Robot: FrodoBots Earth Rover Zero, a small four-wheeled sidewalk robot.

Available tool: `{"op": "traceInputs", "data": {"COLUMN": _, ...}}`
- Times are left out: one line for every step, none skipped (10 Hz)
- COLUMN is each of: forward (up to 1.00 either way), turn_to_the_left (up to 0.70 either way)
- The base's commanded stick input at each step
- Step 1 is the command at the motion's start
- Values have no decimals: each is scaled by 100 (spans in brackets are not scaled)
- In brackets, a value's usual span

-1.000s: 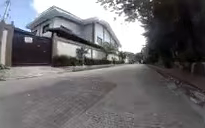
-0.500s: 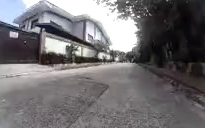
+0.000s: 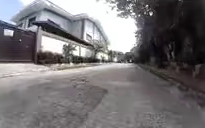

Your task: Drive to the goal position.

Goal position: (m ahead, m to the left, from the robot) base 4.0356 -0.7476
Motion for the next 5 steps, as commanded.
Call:
{"op": "traceInputs", "data": {"forward": 70, "turn_to_the_left": 0}}
{"op": "traceInputs", "data": {"forward": 70, "turn_to_the_left": -2}}
{"op": "traceInputs", "data": {"forward": 70, "turn_to_the_left": -27}}
{"op": "traceInputs", "data": {"forward": 70, "turn_to_the_left": -35}}
{"op": "traceInputs", "data": {"forward": 70, "turn_to_the_left": -35}}
